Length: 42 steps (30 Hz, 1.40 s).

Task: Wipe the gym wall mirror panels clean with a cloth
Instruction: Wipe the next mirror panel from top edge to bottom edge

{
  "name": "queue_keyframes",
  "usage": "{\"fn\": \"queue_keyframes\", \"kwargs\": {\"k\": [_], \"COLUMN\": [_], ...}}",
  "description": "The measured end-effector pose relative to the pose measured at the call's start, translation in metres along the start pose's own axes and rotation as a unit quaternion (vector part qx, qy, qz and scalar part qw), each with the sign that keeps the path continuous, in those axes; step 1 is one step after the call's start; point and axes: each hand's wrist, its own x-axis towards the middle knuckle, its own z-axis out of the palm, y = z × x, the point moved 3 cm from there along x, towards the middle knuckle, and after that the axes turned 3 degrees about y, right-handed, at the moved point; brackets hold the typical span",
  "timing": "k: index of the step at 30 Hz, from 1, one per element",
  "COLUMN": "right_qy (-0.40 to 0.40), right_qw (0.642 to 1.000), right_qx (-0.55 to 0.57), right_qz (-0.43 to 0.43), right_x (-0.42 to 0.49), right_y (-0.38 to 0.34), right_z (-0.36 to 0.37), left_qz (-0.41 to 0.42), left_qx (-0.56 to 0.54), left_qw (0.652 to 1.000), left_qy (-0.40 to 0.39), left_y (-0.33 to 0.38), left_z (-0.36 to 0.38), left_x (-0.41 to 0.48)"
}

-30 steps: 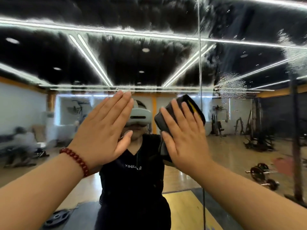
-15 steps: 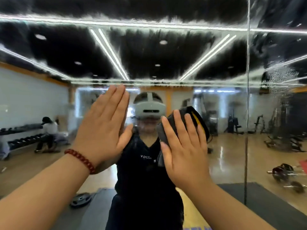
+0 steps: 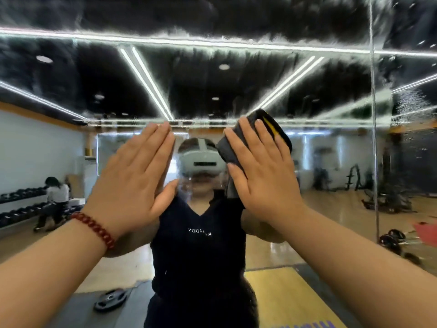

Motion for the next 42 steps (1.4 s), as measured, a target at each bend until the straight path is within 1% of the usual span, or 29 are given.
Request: {"fn": "queue_keyframes", "kwargs": {"k": [1,4,5,6,7,9,11,13,14,15,17,18,19,20,22,24,26,27,29,31,32,33,34,36,37,38,39,40,42], "right_qy": [0.002,0.027,0.031,0.035,0.035,0.021,-0.010,-0.037,-0.029,-0.013,0.026,0.037,0.048,0.058,0.037,-0.010,-0.021,-0.011,0.013,0.040,0.060,0.070,0.066,0.032,0.007,-0.015,-0.018,-0.003,0.029], "right_qw": [1.000,0.989,0.985,0.987,0.992,0.999,0.990,0.978,0.979,0.987,1.000,0.997,0.993,0.994,0.998,0.980,0.972,0.979,0.998,0.995,0.991,0.992,0.997,0.993,0.986,0.981,0.983,0.991,0.999], "right_qx": [-0.001,-0.002,-0.010,-0.016,-0.017,-0.022,-0.026,-0.030,-0.034,-0.032,-0.015,-0.008,-0.006,-0.005,-0.022,-0.039,-0.042,-0.038,-0.024,-0.010,-0.005,0.001,0.007,0.007,0.002,-0.004,-0.007,-0.006,-0.013], "right_qz": [0.017,0.147,0.169,0.158,0.119,-0.011,-0.136,-0.203,-0.198,-0.154,-0.002,0.072,0.109,0.097,-0.055,-0.196,-0.232,-0.200,-0.058,0.088,0.118,0.103,0.048,-0.110,-0.167,-0.194,-0.184,-0.137,0.022], "right_x": [0.015,0.077,0.089,0.094,0.091,0.064,0.031,0.029,0.040,0.055,0.090,0.100,0.103,0.100,0.083,0.069,0.079,0.088,0.106,0.114,0.114,0.110,0.104,0.084,0.077,0.077,0.086,0.099,0.133], "right_y": [0.006,0.033,0.033,0.025,0.011,-0.027,-0.053,-0.048,-0.038,-0.026,-0.002,0.001,-0.007,-0.024,-0.066,-0.080,-0.063,-0.050,-0.025,-0.028,-0.042,-0.064,-0.087,-0.125,-0.131,-0.127,-0.115,-0.099,-0.064], "right_z": [-0.003,-0.016,-0.019,-0.018,-0.015,-0.003,0.006,0.004,0.001,-0.003,-0.013,-0.014,-0.013,-0.009,0.003,0.009,0.004,-0.001,-0.011,-0.011,-0.009,-0.004,0.002,0.012,0.014,0.013,0.010,0.006,-0.007], "left_qz": [-0.006,-0.030,-0.034,-0.031,-0.027,-0.020,-0.012,-0.003,-0.003,-0.005,-0.010,-0.012,-0.014,-0.014,-0.007,0.001,0.007,0.004,-0.009,-0.020,-0.024,-0.027,-0.027,-0.023,-0.023,-0.024,-0.028,-0.034,-0.047], "left_qx": [0.004,0.012,0.015,0.019,0.023,0.021,0.016,0.016,0.016,0.020,0.029,0.029,0.028,0.029,0.031,0.029,0.027,0.027,0.029,0.032,0.033,0.033,0.032,0.024,0.019,0.015,0.014,0.015,0.022], "left_qw": [1.000,0.999,0.999,0.999,0.999,0.999,1.000,1.000,1.000,1.000,0.999,0.999,0.999,0.999,0.999,0.999,0.999,0.999,0.999,0.999,0.999,0.999,0.999,0.999,0.999,0.999,0.999,0.999,0.999], "left_qy": [0.000,0.007,0.008,0.009,0.010,0.014,0.017,0.018,0.018,0.016,0.013,0.011,0.009,0.008,0.015,0.018,0.019,0.022,0.027,0.025,0.023,0.024,0.027,0.028,0.025,0.021,0.017,0.015,0.011], "left_y": [-0.007,-0.034,-0.042,-0.048,-0.051,-0.052,-0.052,-0.057,-0.062,-0.069,-0.083,-0.088,-0.091,-0.093,-0.093,-0.093,-0.099,-0.105,-0.117,-0.126,-0.128,-0.128,-0.128,-0.127,-0.128,-0.131,-0.135,-0.140,-0.151], "left_z": [-0.002,-0.009,-0.010,-0.010,-0.010,-0.008,-0.007,-0.010,-0.013,-0.016,-0.020,-0.020,-0.020,-0.020,-0.019,-0.019,-0.022,-0.025,-0.029,-0.030,-0.029,-0.027,-0.027,-0.026,-0.027,-0.029,-0.032,-0.035,-0.038], "left_x": [-0.002,-0.008,-0.009,-0.011,-0.011,-0.012,-0.013,-0.017,-0.018,-0.019,-0.019,-0.019,-0.019,-0.019,-0.019,-0.020,-0.021,-0.020,-0.018,-0.017,-0.017,-0.017,-0.017,-0.017,-0.018,-0.020,-0.022,-0.025,-0.032]}}
